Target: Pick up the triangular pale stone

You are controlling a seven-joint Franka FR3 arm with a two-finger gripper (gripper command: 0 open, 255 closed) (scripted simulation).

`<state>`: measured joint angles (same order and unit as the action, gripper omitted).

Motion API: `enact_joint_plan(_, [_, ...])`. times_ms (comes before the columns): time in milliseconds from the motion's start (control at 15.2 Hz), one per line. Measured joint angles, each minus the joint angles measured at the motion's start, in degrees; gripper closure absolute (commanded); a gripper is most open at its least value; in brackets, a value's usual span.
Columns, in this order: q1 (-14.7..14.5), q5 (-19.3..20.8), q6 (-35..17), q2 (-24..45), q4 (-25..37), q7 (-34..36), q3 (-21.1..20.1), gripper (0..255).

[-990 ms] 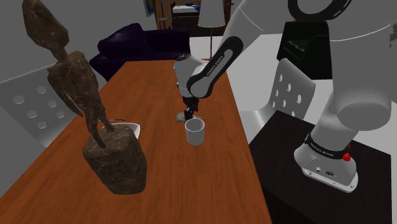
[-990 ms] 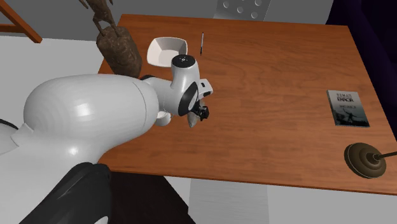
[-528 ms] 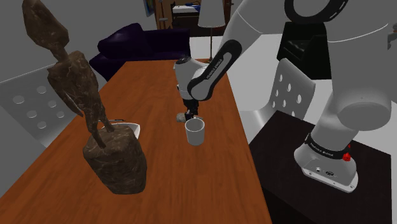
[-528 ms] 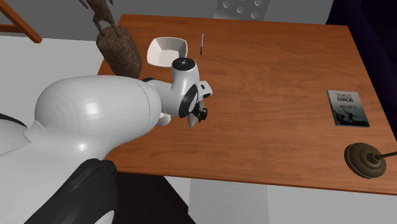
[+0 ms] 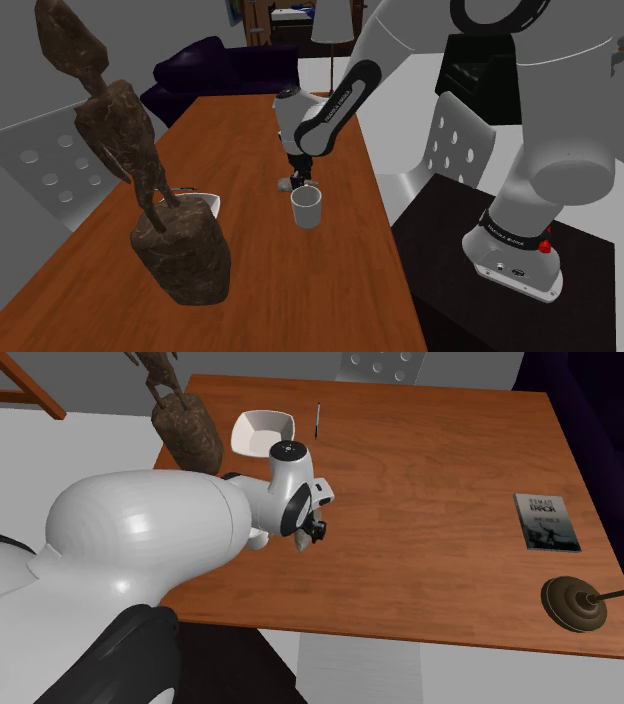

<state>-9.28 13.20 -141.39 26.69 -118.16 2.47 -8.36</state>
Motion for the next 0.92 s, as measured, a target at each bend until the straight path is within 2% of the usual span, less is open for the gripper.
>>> enact_joint_plan(924, [0.9, -2.7, 7.9, -7.7, 0.4, -2.2, -1.5, 255])
